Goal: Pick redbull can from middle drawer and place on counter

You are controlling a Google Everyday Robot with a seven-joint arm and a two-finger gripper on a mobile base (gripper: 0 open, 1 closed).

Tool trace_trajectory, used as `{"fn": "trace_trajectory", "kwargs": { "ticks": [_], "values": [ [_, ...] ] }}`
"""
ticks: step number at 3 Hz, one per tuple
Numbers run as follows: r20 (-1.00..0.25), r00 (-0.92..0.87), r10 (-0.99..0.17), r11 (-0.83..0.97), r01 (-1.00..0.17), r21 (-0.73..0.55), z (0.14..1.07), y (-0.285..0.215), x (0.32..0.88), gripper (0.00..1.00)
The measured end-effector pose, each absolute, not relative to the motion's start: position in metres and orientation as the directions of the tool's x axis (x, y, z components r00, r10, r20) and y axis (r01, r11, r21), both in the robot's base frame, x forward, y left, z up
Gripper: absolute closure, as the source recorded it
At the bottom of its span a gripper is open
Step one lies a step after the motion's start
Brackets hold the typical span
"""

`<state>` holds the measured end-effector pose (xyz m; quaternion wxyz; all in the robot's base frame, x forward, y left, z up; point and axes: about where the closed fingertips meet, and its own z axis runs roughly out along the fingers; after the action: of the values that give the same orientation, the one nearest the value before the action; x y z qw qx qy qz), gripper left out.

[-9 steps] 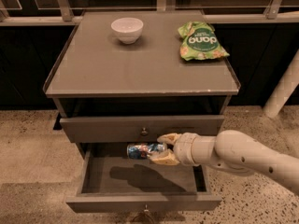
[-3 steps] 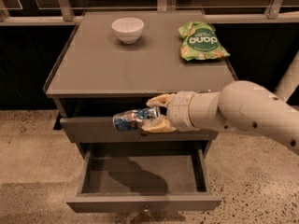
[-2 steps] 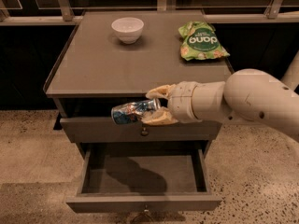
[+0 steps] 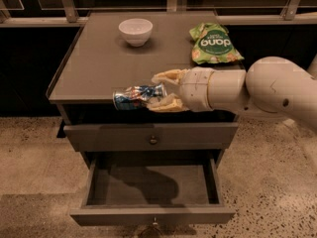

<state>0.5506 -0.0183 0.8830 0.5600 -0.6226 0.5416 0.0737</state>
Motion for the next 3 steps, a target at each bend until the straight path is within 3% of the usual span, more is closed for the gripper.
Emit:
{"fn": "trace_trajectory", "kwargs": {
  "ticks": [2,3],
  "values": [
    [-0.740,0.425,-0.522,0.332,-0.697,-0.635,0.882,-0.020,0.612,1.00],
    [-0.737,0.398,-0.547,0.383,-0.663,-0.643,0.877,-0.020,0.638,1.00]
  ]
}}
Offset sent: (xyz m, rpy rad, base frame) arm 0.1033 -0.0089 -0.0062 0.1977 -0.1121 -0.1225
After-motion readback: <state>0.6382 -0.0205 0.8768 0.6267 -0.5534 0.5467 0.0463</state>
